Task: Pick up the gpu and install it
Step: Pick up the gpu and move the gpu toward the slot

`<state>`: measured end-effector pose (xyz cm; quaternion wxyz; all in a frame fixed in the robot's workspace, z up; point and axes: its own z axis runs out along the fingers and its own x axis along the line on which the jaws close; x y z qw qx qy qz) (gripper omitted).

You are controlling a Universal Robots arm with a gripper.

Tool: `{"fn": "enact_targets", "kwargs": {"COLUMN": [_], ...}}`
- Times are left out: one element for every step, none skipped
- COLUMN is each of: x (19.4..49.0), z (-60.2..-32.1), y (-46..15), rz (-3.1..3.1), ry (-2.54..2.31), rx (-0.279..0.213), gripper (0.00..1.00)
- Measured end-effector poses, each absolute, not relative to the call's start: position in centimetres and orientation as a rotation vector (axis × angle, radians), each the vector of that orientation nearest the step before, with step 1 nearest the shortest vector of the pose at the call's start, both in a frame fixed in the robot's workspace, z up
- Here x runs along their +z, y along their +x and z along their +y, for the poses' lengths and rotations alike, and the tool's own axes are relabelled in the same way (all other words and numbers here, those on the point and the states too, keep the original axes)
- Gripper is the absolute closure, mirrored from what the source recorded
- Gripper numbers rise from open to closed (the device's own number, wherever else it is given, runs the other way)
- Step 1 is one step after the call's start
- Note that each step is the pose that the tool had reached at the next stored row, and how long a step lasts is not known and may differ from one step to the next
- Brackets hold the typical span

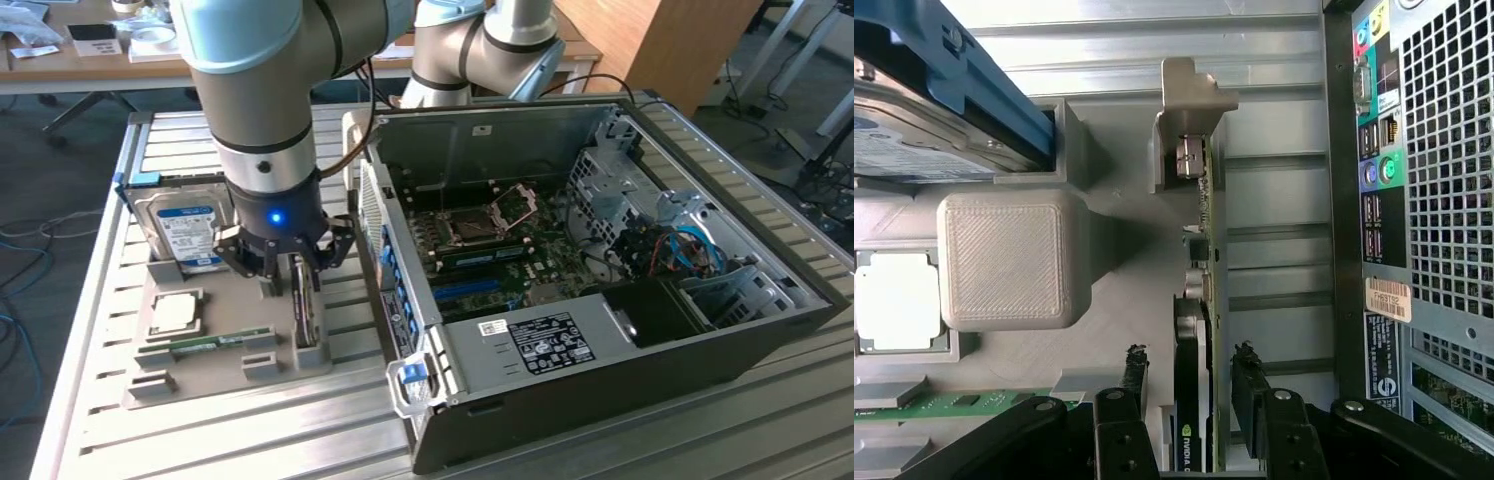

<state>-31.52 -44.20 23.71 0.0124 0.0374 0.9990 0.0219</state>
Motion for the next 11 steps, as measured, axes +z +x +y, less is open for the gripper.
{"fn": "enact_targets", "kwargs": {"x": [23.53,23.37,23.26,23.16,23.14,23.14,23.14,23.14,23.14,23.13,23.14], "z": [-44.2,-44.2,-44.21,-44.2,-44.21,-44.2,-44.21,-44.21,-44.21,-44.2,-44.2], "y": [-31.52,-31.53,-31.53,-31.53,-31.53,-31.53,-31.53,-31.53,-31.5,-31.5,-31.5], "rz": [3.114,3.114,3.114,3.114,3.114,3.114,3.114,3.114,3.114,3.114,3.114], "ry": [0.117,0.117,0.117,0.117,0.117,0.117,0.117,0.117,0.117,0.117,0.117], "rx": [0.068,0.068,0.068,0.068,0.068,0.068,0.068,0.068,0.068,0.068,0.068], "gripper": [0.53,0.53,0.53,0.53,0.53,0.53,0.53,0.53,0.53,0.53,0.53]}}
